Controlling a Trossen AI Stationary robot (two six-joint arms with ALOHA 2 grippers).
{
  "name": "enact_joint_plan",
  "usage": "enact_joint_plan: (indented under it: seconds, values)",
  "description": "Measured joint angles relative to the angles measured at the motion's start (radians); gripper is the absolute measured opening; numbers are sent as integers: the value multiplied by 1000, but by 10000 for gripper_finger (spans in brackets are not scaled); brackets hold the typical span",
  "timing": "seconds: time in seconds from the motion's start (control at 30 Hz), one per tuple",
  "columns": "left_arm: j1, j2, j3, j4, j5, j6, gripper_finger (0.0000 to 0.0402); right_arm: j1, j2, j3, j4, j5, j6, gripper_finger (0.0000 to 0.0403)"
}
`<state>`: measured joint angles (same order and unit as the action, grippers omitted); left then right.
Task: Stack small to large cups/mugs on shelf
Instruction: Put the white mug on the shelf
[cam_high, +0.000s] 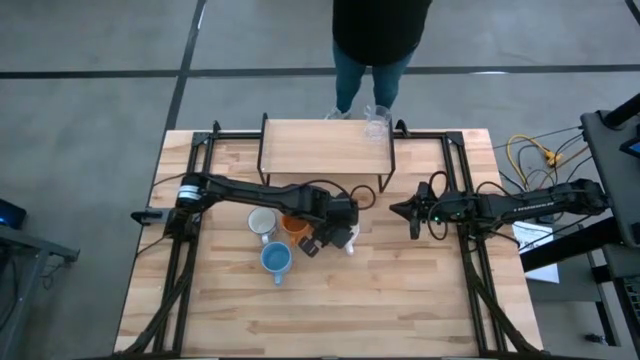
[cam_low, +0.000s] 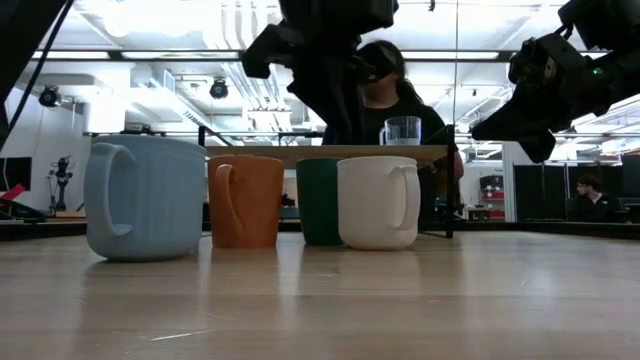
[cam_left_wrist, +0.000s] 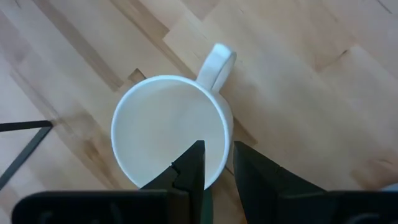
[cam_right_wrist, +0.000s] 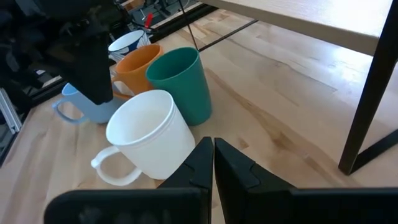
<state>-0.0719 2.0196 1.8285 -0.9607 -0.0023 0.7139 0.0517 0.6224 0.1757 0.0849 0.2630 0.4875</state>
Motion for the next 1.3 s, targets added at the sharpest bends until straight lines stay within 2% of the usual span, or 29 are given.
enact_joint_plan:
  seconds: [0.3, 1.3]
  values:
    - [0, 35, 3, 0, 0, -1, 68, 0, 0, 0, 1, -1, 7, 8]
    - [0, 37, -2, 0, 31, 1, 68, 0, 0, 1, 2, -8, 18, 8]
